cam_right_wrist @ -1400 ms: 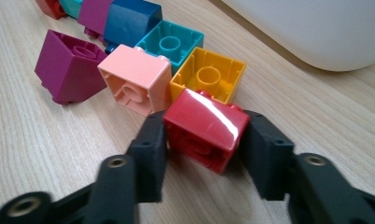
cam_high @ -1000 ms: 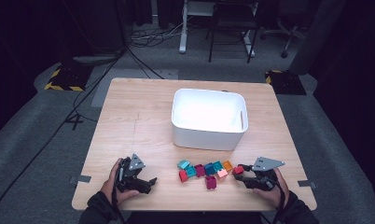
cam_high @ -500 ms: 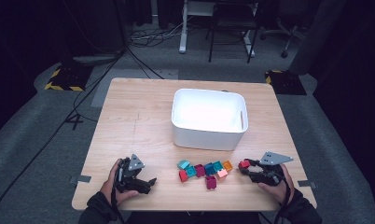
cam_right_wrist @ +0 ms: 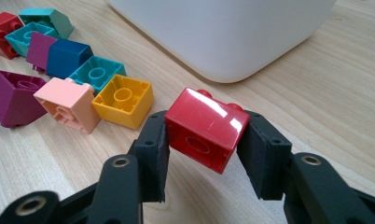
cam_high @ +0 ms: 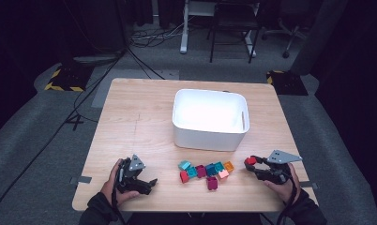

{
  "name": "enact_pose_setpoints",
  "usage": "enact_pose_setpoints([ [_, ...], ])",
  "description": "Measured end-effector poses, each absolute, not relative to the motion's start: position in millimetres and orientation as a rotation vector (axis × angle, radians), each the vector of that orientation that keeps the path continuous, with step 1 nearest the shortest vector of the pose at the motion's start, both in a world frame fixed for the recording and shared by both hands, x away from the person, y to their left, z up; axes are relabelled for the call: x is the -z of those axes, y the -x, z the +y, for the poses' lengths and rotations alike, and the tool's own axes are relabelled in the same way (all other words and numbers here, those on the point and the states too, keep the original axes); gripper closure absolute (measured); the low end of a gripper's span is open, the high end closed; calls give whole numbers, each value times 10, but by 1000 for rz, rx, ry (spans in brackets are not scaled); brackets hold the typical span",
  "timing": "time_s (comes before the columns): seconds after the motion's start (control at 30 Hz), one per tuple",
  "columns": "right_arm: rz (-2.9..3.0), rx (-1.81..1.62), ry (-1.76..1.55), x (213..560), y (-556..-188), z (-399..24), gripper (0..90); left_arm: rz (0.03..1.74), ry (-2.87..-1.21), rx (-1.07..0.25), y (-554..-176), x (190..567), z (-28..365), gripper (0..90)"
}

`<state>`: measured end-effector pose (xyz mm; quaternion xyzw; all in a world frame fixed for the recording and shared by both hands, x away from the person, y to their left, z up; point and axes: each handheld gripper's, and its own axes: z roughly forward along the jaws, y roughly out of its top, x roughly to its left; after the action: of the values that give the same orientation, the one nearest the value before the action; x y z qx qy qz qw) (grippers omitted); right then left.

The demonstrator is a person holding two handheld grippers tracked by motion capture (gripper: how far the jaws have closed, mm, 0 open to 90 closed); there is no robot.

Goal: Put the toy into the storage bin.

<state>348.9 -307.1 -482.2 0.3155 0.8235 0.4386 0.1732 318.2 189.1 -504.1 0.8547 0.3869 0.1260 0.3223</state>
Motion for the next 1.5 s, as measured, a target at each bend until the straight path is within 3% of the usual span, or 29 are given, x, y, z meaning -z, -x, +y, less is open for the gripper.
enact_pose_setpoints([
  [0.6,2254,-1276,-900,4568,-3591,-3205,547,1012,-2243,-336,-3188,5041,1890,3],
  [1.5,2133,-1350,-832,3719,-3719,-3128,547,1024,-2240,-343,-3186,5040,1885,3],
])
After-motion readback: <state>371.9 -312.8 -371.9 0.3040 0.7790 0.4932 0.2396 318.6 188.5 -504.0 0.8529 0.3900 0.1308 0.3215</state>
